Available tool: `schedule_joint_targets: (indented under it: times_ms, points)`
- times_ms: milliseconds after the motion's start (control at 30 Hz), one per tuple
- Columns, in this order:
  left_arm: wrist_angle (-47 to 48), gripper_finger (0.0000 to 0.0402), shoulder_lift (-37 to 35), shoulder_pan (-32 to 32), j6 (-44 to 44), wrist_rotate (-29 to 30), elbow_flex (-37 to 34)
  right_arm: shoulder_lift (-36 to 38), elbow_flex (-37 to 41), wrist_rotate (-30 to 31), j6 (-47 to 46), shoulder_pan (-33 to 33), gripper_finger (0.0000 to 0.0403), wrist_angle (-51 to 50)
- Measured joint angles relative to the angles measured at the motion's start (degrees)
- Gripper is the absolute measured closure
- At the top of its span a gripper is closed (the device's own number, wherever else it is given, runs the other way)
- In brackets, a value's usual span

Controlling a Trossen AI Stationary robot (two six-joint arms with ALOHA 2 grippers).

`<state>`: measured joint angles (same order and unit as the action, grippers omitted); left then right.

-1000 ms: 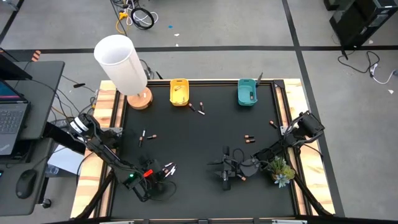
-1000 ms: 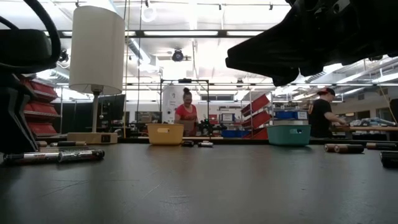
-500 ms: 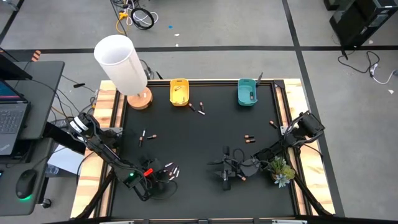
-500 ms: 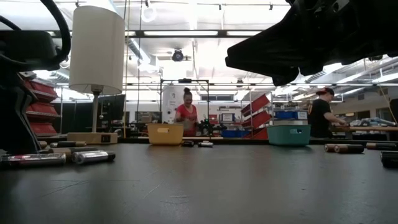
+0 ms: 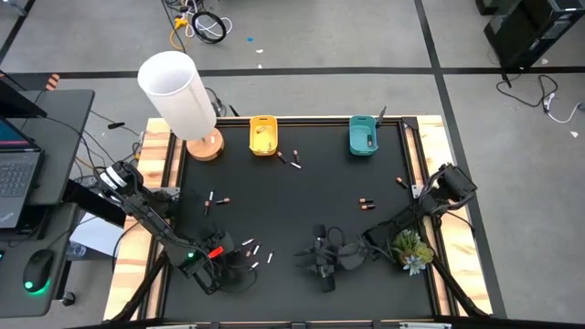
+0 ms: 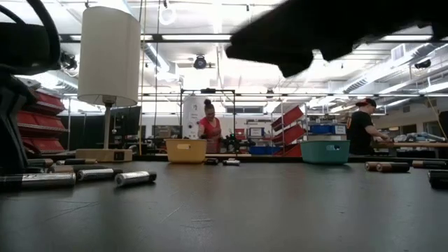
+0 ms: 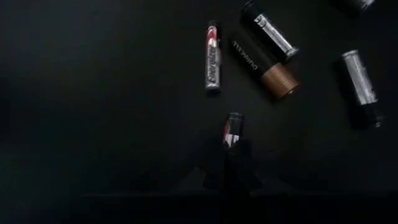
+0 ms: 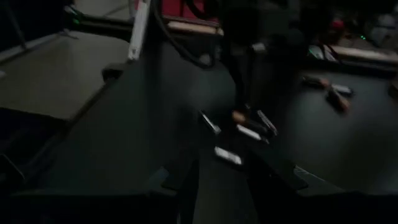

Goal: Sort batteries
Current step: Put the silver battery into the yellow bin

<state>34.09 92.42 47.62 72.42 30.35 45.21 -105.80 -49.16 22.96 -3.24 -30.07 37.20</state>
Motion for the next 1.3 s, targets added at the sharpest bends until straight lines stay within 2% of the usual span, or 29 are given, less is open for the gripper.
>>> schedule_joint_targets:
  times_ms: [100, 333, 500, 633, 733, 867, 967, 1133, 1300]
  points:
    - [-0.17, 0.0401, -0.01, 0.0, -0.21, 0.63, 0.16, 0.0, -0.55, -2.3, 0.17, 1.16, 0.0268, -0.29]
    - [0.31, 0.0401, -0.13, 0.02, -0.35, 1.23, 0.22, 0.0, -0.55, -2.53, -0.9, 2.17, 0.0268, -1.73]
    - [0.24, 0.0374, -0.15, 0.04, 0.55, 2.27, 0.22, 0.0, -0.55, -2.71, -1.07, 2.12, 0.0268, -1.79]
    - [0.56, 0.0334, -0.35, 0.56, 0.46, 6.93, 0.61, 0.0, -0.55, -2.69, -1.43, 2.08, 0.0268, -1.83]
    - [0.93, 0.0312, -1.21, 2.58, 0.06, 14.26, 1.65, 0.0, -0.55, -2.69, -2.1, 2.08, 0.0268, -2.13]
    - [2.42, 0.0304, -3.5, 5.26, 0.01, 23.84, 1.78, 0.0, -0.55, -2.66, -2.11, 2.08, 0.0268, -1.0]
    - [5.36, 0.0303, -6.33, 5.61, -0.51, 27.16, 1.2, 0.0, -0.55, -2.71, -1.34, 2.4, 0.0268, 1.21]
    - [3.74, 0.0303, -12.05, 1.18, -12.22, 27.23, -1.76, 0.0, -0.55, -4.67, -1.34, 4.7, 0.0268, 3.83]
    - [-15.47, 0.0309, -19.87, -7.08, -35.23, 20.01, -9.14, 0.0, -0.55, -7.4, -2.77, 7.46, 0.0268, 4.5]
